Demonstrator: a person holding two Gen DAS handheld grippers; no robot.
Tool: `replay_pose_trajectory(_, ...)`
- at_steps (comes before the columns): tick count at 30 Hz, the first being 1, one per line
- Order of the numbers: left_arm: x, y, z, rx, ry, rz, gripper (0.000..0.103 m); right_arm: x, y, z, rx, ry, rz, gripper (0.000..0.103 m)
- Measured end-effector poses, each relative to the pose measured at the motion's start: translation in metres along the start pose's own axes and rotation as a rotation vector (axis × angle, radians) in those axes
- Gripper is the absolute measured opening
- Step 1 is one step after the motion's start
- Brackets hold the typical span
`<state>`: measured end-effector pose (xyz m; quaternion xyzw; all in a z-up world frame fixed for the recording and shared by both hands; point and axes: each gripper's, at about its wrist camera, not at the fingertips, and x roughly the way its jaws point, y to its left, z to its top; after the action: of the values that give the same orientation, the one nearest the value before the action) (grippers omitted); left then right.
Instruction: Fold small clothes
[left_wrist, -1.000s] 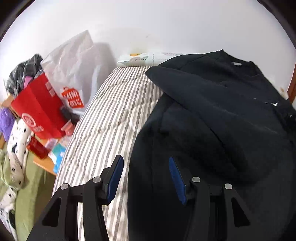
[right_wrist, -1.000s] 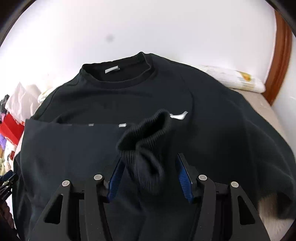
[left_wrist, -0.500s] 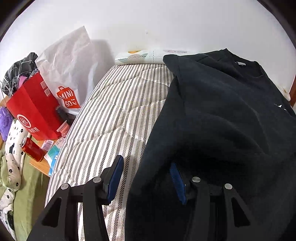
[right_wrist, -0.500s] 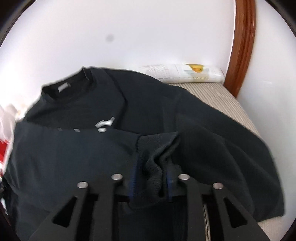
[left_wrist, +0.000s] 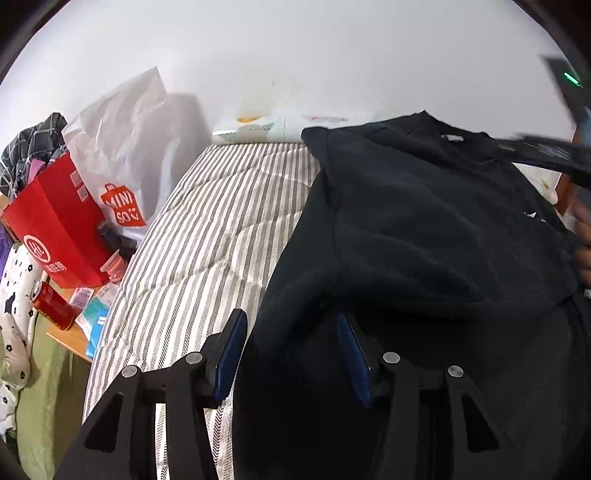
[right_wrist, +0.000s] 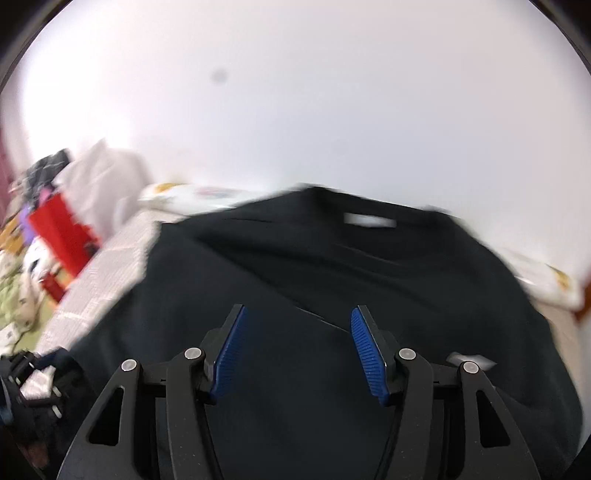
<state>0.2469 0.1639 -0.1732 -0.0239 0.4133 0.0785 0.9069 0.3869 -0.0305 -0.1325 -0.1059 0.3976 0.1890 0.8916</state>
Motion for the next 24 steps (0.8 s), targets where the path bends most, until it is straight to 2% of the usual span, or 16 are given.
replay_pose_trajectory(2,0.001,-0.003,0.000,0.024,0.001,-0.009,0.048,0.024,0.025,0.012,-0.026,0.016,0.089,0.057)
replay_pose_trajectory(4,0.004,-0.005,-0.002,0.050,-0.008,-0.003,0.045,0.045,0.048,0.023,-0.055,0.030,0.141,0.057)
replay_pose_trajectory(7,0.010,-0.005,-0.005,0.073,-0.004,-0.010,0.039,0.072,0.075,0.037,-0.091,0.029,0.172,0.057)
replay_pose_trajectory(12,0.012,-0.002,0.000,0.055,-0.022,-0.059,0.037,0.125,0.096,0.062,-0.084,0.071,0.239,0.057)
replay_pose_trajectory(14,0.014,-0.005,0.003,0.060,-0.024,-0.062,0.034,0.137,0.102,0.069,-0.080,0.085,0.265,0.050)
replay_pose_trajectory(15,0.016,-0.006,0.004,0.061,-0.023,-0.067,0.029,0.144,0.103,0.071,-0.075,0.099,0.284,0.032)
replay_pose_trajectory(16,0.018,-0.006,0.006,0.058,-0.025,-0.069,0.018,0.149,0.105,0.072,-0.071,0.111,0.300,0.015)
replay_pose_trajectory(18,0.019,-0.004,0.010,0.044,-0.035,-0.058,0.008,0.152,0.107,0.076,-0.067,0.110,0.327,0.012)
replay_pose_trajectory(21,0.015,0.009,0.013,0.001,-0.058,-0.048,0.007,0.146,0.104,0.081,-0.056,0.046,0.319,0.010)
replay_pose_trajectory(24,0.018,0.026,0.011,-0.052,-0.032,-0.074,0.007,0.152,0.106,0.088,-0.021,0.028,0.331,0.010)
